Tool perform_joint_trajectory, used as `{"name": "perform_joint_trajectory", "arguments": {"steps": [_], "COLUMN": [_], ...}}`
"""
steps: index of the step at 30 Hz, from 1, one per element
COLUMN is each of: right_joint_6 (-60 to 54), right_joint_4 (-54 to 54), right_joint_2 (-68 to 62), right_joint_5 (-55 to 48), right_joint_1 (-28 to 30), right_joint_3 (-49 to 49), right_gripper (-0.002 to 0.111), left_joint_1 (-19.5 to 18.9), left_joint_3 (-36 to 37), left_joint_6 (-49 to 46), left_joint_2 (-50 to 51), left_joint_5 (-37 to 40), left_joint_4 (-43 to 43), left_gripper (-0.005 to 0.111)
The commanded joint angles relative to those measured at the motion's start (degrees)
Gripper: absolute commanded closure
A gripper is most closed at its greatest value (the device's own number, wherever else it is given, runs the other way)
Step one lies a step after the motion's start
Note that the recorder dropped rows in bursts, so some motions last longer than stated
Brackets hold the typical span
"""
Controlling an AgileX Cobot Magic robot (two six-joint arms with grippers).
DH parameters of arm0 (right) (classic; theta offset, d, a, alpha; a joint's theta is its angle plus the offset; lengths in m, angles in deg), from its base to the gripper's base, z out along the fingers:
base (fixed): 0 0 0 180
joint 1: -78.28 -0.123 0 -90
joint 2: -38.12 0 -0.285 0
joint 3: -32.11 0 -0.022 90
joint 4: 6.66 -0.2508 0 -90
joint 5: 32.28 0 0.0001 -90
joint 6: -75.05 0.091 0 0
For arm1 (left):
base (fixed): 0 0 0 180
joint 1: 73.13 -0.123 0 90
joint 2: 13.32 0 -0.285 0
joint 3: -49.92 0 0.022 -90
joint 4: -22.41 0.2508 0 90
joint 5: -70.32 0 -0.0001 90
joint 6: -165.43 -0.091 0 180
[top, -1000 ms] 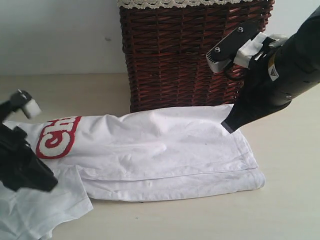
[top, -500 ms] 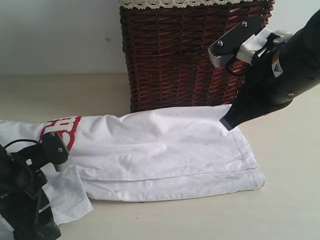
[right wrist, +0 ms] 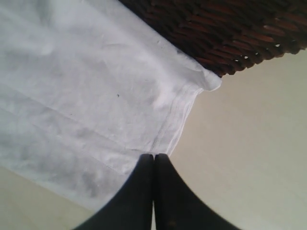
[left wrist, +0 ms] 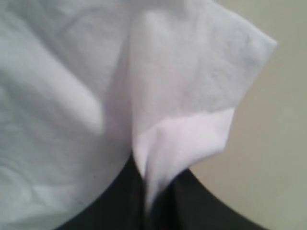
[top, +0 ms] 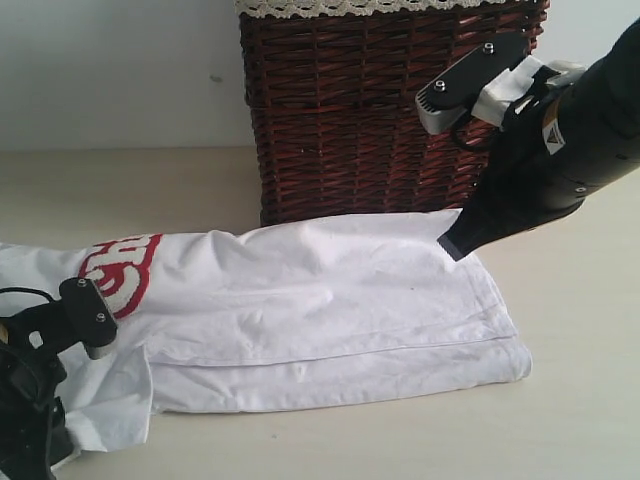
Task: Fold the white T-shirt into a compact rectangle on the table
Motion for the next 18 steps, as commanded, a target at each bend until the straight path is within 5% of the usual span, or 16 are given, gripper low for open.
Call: {"name": "perform_joint_trajectory", "arguments": {"steps": [1, 12, 14, 15, 17, 18], "right_joint_6": [-0.32, -0.45, -2.75, -5.04, -11.22, -12.73], "right_joint_4": [-0.15, -0.71, -2.13, -4.13, -8.19, -9.44], "right_joint_2": [0.32, 0.32, 0.32, 0.11, -0.26, -0.54], "right_joint_5": [1.17, 1.45, 1.13, 0.79, 0.23, 0.1], "right_joint_1": [0.28, 0.28, 0.28, 0.28, 0.28, 0.28], "right_joint_3": [0.13, 0.13, 0.01, 0.01, 0.01, 0.01], "right_gripper": [0.108, 0.108, 0.108, 0.108, 0.108, 0.107], "left_joint_1": [0.18, 0.18, 0.18, 0.18, 0.18, 0.18], "left_joint_3": [-3.79, -7.18, -5.51, -4.38, -3.63, -3.63], "left_joint_6": [-1.93, -6.97, -7.2, -8.31, -8.04, -7.43], "left_joint_2": [-1.72, -5.04, -5.04, -5.04, -5.04, -5.04], "left_joint_5": [11.26, 29.34, 27.55, 26.4, 25.52, 25.63], "left_joint_4": [0.06, -2.2, -3.1, -3.0, -2.91, -2.91], "left_gripper": [0.107, 0.102, 0.078, 0.051, 0.022, 0.017]}}
